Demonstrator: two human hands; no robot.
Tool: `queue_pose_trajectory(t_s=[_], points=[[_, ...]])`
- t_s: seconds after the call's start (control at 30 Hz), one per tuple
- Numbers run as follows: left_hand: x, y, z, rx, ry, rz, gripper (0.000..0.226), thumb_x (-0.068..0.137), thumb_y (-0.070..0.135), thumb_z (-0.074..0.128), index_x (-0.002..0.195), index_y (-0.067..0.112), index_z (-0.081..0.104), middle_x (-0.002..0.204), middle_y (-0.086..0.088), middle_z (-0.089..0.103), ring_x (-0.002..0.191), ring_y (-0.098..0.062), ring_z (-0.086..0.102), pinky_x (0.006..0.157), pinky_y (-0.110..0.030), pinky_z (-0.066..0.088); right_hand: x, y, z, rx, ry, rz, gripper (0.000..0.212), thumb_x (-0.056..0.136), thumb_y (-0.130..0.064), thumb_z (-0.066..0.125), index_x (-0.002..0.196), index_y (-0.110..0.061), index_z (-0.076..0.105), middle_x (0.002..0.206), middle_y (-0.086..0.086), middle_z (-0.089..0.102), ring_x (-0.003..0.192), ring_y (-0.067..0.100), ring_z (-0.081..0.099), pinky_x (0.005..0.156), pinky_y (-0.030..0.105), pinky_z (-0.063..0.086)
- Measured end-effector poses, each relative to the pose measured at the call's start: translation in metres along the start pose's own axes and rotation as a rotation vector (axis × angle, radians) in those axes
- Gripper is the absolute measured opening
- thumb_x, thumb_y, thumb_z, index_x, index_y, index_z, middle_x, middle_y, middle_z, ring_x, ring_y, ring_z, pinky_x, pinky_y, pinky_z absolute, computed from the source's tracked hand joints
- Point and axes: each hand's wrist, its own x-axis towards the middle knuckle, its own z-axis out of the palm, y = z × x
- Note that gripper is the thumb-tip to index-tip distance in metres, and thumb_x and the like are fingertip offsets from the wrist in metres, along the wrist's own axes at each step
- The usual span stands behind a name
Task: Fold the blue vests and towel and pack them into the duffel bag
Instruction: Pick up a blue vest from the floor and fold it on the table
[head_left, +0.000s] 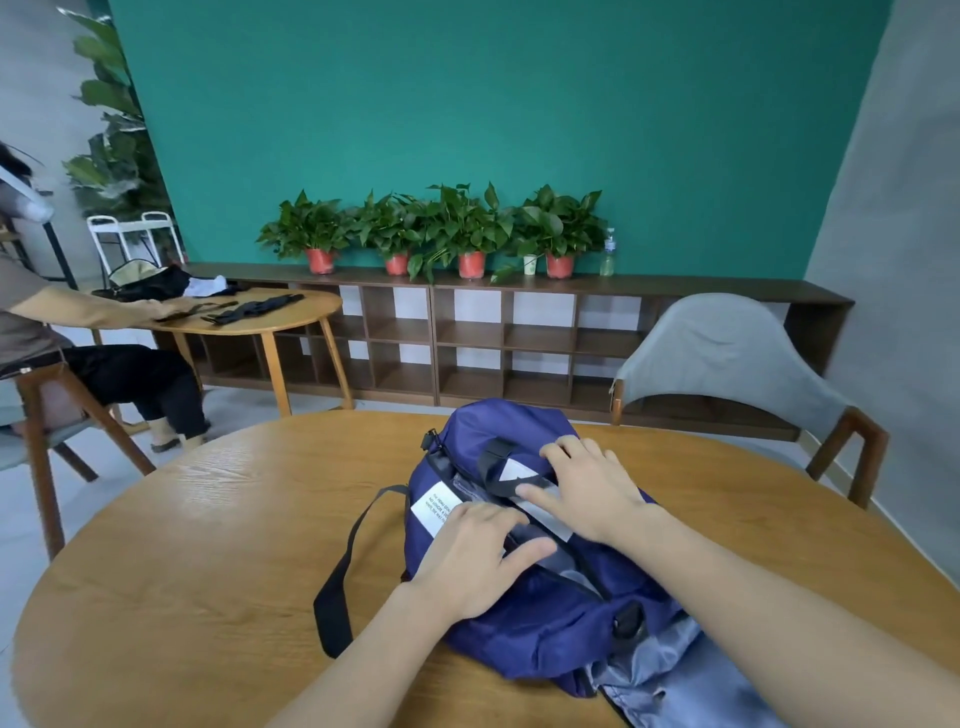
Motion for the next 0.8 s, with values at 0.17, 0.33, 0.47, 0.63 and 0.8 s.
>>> queue_pose_trajectory(t_s=[0.17, 0.33, 0.47, 0.63, 0.8], points=[[-0.001, -0.010, 0.012, 0.073, 0.013, 0.022, 0.080, 0.090, 0.085, 0.015, 0.087, 0.025, 0.067, 0.083, 0.012, 0.062, 0.092, -0.006, 0.053, 0.107, -0.025, 0.028, 0.006, 0.004, 0.024, -0.050, -0.155, 0.191, 0.093, 0.081, -0.087, 0.041, 0.141, -0.017, 0.031, 0.137, 0.009, 0.048, 0.118, 0.031, 0.055, 0.086, 0.041, 0.045], [-0.006, -0.016, 0.009, 0.202, -0.011, 0.064, 0.088, 0.092, 0.082, 0.010, 0.061, 0.016, 0.059, 0.066, 0.004, 0.055, 0.075, -0.014, 0.048, 0.091, -0.023, 0.028, 0.009, 0.002, 0.027, 0.076, -0.165, 0.235, 0.067, 0.081, -0.079, 0.056, 0.104, -0.017, 0.048, 0.104, 0.002, 0.064, 0.088, 0.025, 0.058, 0.068, 0.035, 0.042], [-0.008, -0.026, -0.005, 0.273, 0.035, 0.045, 0.090, 0.092, 0.081, 0.006, 0.056, 0.013, 0.052, 0.057, 0.001, 0.054, 0.065, -0.018, 0.048, 0.080, -0.030, 0.031, 0.014, -0.002, 0.011, 0.039, -0.100, 0.243, 0.071, 0.080, -0.087, 0.046, 0.103, -0.020, 0.056, 0.099, 0.002, 0.064, 0.094, 0.027, 0.063, 0.069, 0.034, 0.041], [-0.016, -0.054, -0.051, 0.487, 0.248, 0.045, 0.083, 0.097, 0.076, 0.017, 0.048, 0.017, 0.050, 0.050, 0.002, 0.050, 0.055, -0.019, 0.049, 0.068, -0.030, 0.027, 0.029, -0.007, -0.033, 0.053, 0.068, 0.234, 0.074, 0.078, -0.089, 0.040, 0.104, -0.022, 0.057, 0.106, 0.007, 0.069, 0.101, 0.032, 0.065, 0.073, 0.036, 0.044], [-0.028, -0.105, -0.132, 0.646, 0.310, 0.021, 0.087, 0.098, 0.075, 0.016, 0.048, 0.016, 0.055, 0.050, 0.000, 0.051, 0.055, -0.023, 0.051, 0.069, -0.036, 0.040, 0.048, -0.022, -0.080, 0.285, 0.262, 0.321, 0.070, 0.080, -0.086, 0.046, 0.092, -0.018, 0.057, 0.100, 0.013, 0.070, 0.098, 0.037, 0.064, 0.077, 0.043, 0.051]])
